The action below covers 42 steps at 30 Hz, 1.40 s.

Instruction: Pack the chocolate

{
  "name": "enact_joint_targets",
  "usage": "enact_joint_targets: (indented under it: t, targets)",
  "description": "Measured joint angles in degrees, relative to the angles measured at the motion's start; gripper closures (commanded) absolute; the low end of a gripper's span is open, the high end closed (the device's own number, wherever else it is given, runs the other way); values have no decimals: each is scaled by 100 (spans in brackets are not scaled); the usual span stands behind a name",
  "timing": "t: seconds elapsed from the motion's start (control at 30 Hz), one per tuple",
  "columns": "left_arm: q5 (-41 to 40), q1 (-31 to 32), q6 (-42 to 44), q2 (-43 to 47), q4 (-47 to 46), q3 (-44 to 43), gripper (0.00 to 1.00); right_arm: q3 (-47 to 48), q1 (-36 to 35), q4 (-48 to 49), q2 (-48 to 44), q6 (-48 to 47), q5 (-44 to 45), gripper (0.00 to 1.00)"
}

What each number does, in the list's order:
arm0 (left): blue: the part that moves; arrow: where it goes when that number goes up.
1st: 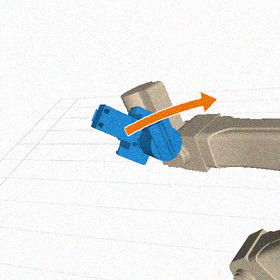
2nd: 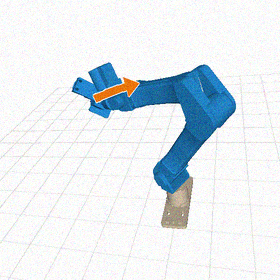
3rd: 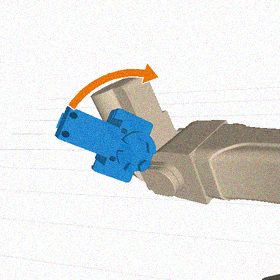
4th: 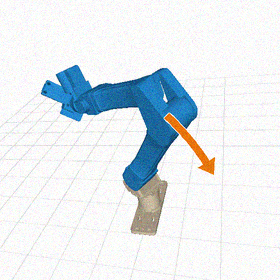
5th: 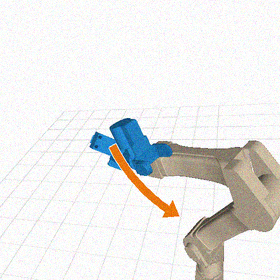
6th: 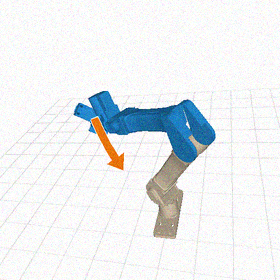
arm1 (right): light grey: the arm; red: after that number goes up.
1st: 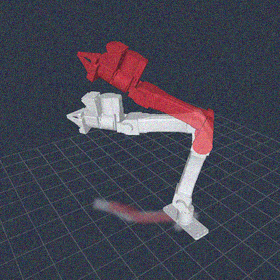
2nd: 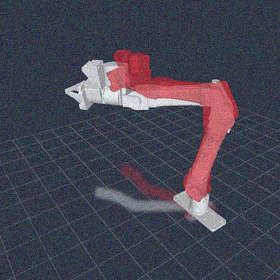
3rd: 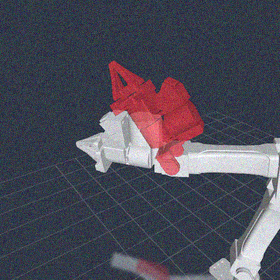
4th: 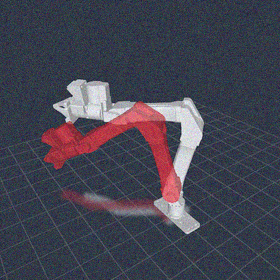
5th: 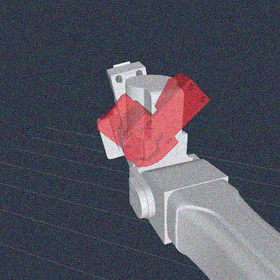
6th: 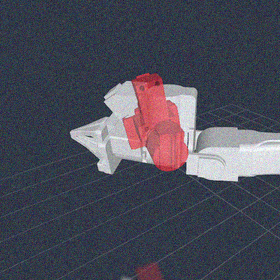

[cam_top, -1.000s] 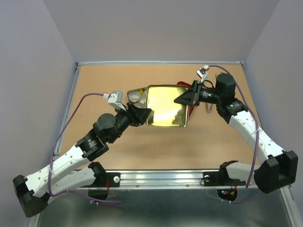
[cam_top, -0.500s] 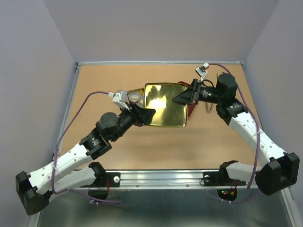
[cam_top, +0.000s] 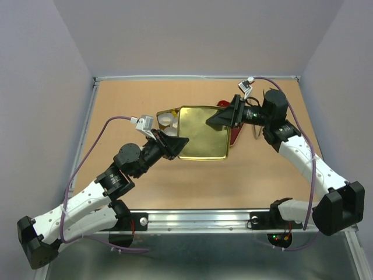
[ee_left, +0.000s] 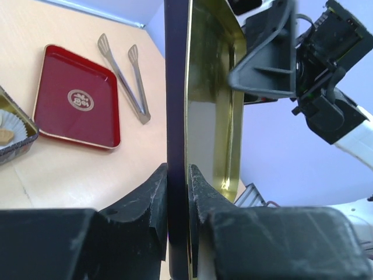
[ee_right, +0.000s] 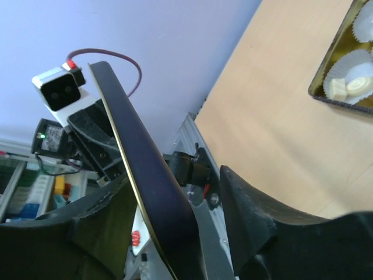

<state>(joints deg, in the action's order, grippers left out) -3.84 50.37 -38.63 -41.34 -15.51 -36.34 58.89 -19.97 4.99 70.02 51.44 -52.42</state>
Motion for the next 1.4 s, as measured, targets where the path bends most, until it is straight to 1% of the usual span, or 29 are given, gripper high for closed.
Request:
enact_joint_targets:
  t: [0.03,0.07,0.1,0.27,0.4,0.5,0.6,0.7,0.77,0.9,1.0,1.13,1.3,1.4]
  targets:
    - [0,2,7,0,44,2,80,0,0,9,33,-35,2,26]
    - [-7,2,31,0,87,2,80,0,0,15,61,-44,15,18]
    - [-11,2,50,0,109,2,80,0,0,13,92,-42,72,17]
    - [-297,2,505,-74,673,-214,80,-101,0,48,63,-116,459,12]
    - [-758,2,1014,-199,1303,-671,80,-450,0,-61,-157,-278,1196,12]
    - [-1156,0,1370,-229,1705,-988,80,-479,0,-431,-374,-514,1910,12]
    - [-1495,0,1720,-363,2046,-1287,81,-195,0,-1106,-518,-911,2531,11]
    - [-1768,0,2004,-656,2310,-1488,82,511,-13,-1770,-326,-1220,2874,9]
    - [-1937,4,2194,-957,2463,-1611,82,953,-50,-1985,-170,-1296,3005,9]
    - [-2288,33,2553,-1456,2715,-1744,82,1679,-474,-2291,107,-1266,3412,9]
    - [-2490,72,2774,-1685,2857,-1873,82,2031,-1209,-2435,376,-1117,3847,9]
    - [-2608,138,2966,-1718,2859,-1967,81,2404,-2013,-2590,892,-970,4247,11]
    - [-2616,212,3117,-1696,2859,-1980,81,2844,-2481,-2743,1504,-890,4566,18]
    - [-2531,249,3150,-1628,2855,-1980,81,2929,-2546,-2767,1657,-870,4767,25]
